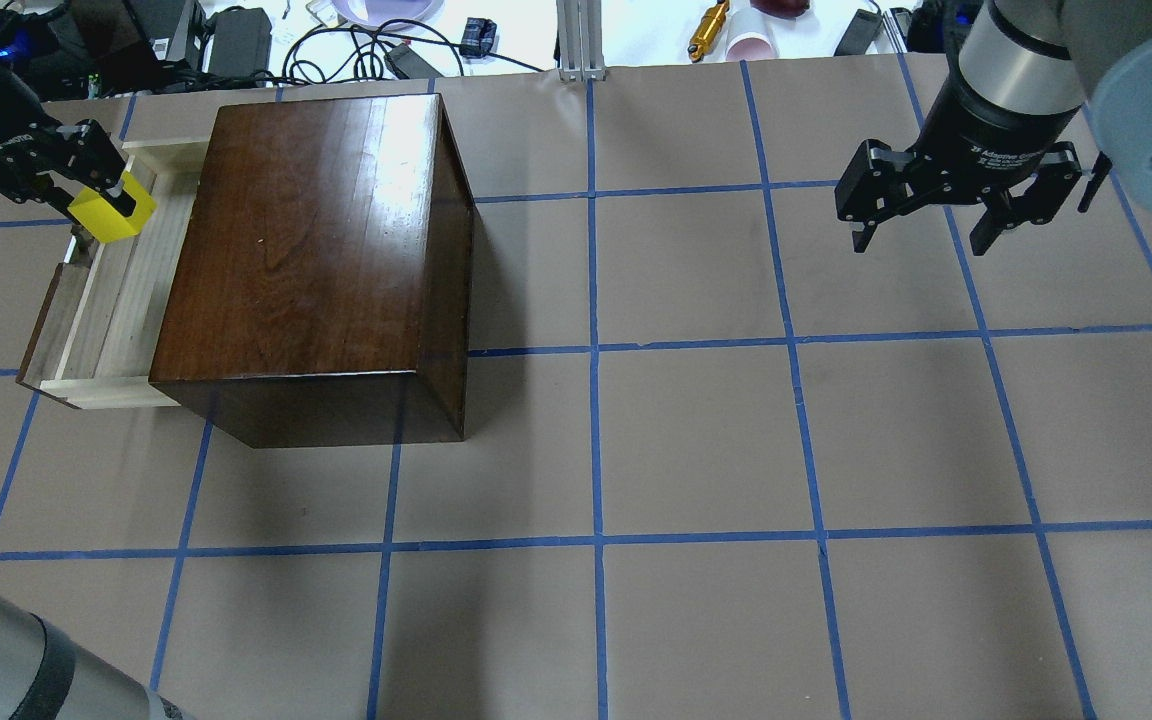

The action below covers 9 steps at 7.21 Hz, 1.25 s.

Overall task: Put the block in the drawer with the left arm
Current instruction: 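Lower the cube into the drawer and open the left gripper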

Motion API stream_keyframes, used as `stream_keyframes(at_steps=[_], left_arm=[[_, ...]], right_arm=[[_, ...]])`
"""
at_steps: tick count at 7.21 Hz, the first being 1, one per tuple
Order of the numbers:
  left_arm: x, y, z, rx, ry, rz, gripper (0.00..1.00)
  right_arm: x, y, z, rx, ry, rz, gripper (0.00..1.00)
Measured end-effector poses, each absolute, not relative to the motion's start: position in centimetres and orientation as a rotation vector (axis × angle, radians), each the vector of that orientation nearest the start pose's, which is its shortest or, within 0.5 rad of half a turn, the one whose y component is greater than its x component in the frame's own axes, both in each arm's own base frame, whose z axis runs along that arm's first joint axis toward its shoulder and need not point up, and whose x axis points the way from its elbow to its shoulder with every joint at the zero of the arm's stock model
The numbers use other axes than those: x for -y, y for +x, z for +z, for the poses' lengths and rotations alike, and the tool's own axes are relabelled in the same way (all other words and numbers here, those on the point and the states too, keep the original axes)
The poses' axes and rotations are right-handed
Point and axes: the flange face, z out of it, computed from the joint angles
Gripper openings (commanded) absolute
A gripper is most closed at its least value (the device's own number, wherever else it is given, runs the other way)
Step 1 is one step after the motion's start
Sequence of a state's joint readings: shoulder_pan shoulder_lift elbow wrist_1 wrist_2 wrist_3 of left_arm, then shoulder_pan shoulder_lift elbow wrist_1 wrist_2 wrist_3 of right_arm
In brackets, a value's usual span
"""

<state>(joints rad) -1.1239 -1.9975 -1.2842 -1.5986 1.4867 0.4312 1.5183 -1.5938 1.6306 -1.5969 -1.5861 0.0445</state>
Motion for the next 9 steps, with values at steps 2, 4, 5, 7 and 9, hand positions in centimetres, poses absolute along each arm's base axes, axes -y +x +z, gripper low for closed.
stream_keyframes(at_steps=[2, 4, 5, 7, 9], left_arm=[[64.5, 15.1, 35.4, -3.29, -0.033, 0.221, 0.0], [64.1, 14.9, 33.4, -3.295, -0.033, 0.247, 0.51], [64.0, 14.9, 32.9, -3.297, -0.033, 0.252, 0.97], [63.8, 14.7, 32.8, -3.304, -0.002, 0.251, 1.0], [63.1, 14.5, 33.5, -3.309, 0.011, 0.281, 1.0]], right_arm=[[48.7, 10.6, 47.2, -3.153, 0.153, 0.017, 1.0], [48.7, 10.6, 47.2, -3.153, 0.153, 0.017, 1.0], [48.7, 10.6, 47.2, -3.153, 0.153, 0.017, 1.0], [48.7, 10.7, 47.2, -3.153, 0.152, 0.017, 1.0], [48.7, 10.7, 47.2, -3.153, 0.152, 0.018, 1.0]])
